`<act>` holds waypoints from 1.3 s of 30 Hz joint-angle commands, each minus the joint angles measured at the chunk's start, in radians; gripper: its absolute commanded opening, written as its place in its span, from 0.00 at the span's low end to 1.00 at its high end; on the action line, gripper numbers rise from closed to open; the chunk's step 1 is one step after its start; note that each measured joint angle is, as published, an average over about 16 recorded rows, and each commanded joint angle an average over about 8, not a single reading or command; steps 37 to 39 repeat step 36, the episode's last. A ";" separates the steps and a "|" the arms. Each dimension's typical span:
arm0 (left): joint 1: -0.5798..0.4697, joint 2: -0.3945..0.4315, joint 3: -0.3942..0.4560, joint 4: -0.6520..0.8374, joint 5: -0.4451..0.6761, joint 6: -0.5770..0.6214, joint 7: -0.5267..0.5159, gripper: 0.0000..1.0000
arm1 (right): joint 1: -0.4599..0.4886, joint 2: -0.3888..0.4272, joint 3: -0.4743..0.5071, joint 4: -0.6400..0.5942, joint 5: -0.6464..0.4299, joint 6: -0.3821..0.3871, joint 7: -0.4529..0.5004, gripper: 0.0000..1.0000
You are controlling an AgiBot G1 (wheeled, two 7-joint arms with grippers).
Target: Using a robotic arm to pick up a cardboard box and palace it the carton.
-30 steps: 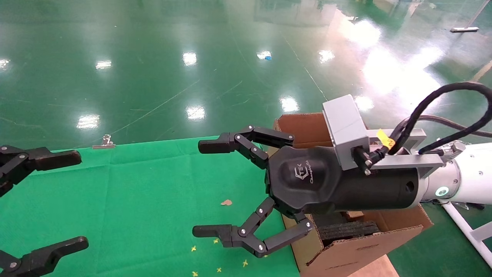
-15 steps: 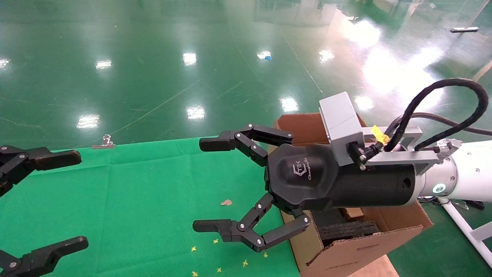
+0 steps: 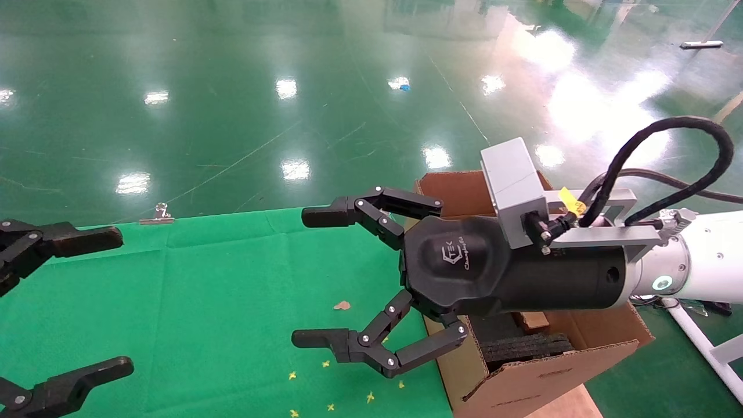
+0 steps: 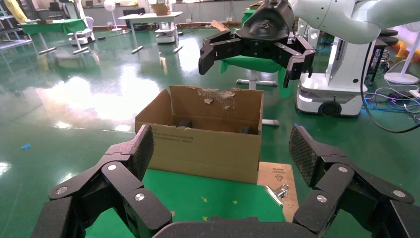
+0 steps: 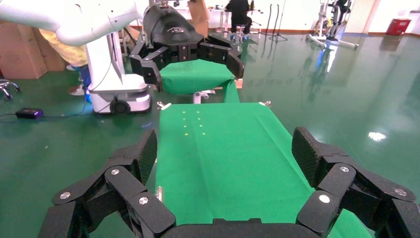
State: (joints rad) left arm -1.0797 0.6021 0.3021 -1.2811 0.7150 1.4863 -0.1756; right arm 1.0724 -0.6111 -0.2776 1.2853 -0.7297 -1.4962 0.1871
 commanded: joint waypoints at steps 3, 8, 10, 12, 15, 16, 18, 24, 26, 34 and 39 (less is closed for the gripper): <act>0.000 0.000 0.000 0.000 0.000 0.000 0.000 1.00 | 0.001 0.000 -0.001 0.000 0.000 0.000 0.000 1.00; 0.000 0.000 0.000 0.000 0.000 0.000 0.000 1.00 | 0.001 0.000 -0.001 -0.001 -0.001 0.001 0.001 1.00; 0.000 0.000 0.000 0.000 0.000 0.000 0.000 1.00 | 0.001 0.000 -0.001 -0.001 -0.001 0.001 0.001 1.00; 0.000 0.000 0.000 0.000 0.000 0.000 0.000 1.00 | 0.001 0.000 -0.002 -0.001 -0.001 0.001 0.001 1.00; 0.000 0.000 0.000 0.000 0.000 0.000 0.000 1.00 | 0.001 0.000 -0.002 -0.001 -0.001 0.001 0.001 1.00; 0.000 0.000 0.000 0.000 0.000 0.000 0.000 1.00 | 0.001 0.000 -0.002 -0.001 -0.001 0.001 0.001 1.00; 0.000 0.000 0.000 0.000 0.000 0.000 0.000 1.00 | 0.002 0.000 -0.002 -0.001 -0.001 0.001 0.001 1.00; 0.000 0.000 0.000 0.000 0.000 0.000 0.000 1.00 | 0.002 0.000 -0.002 -0.002 -0.001 0.001 0.001 1.00; 0.000 0.000 0.000 0.000 0.000 0.000 0.000 1.00 | 0.002 0.000 -0.003 -0.002 -0.001 0.001 0.001 1.00; 0.000 0.000 0.000 0.000 0.000 0.000 0.000 1.00 | 0.002 0.000 -0.003 -0.002 -0.001 0.001 0.001 1.00; 0.000 0.000 0.000 0.000 0.000 0.000 0.000 1.00 | 0.002 0.000 -0.003 -0.002 -0.001 0.001 0.001 1.00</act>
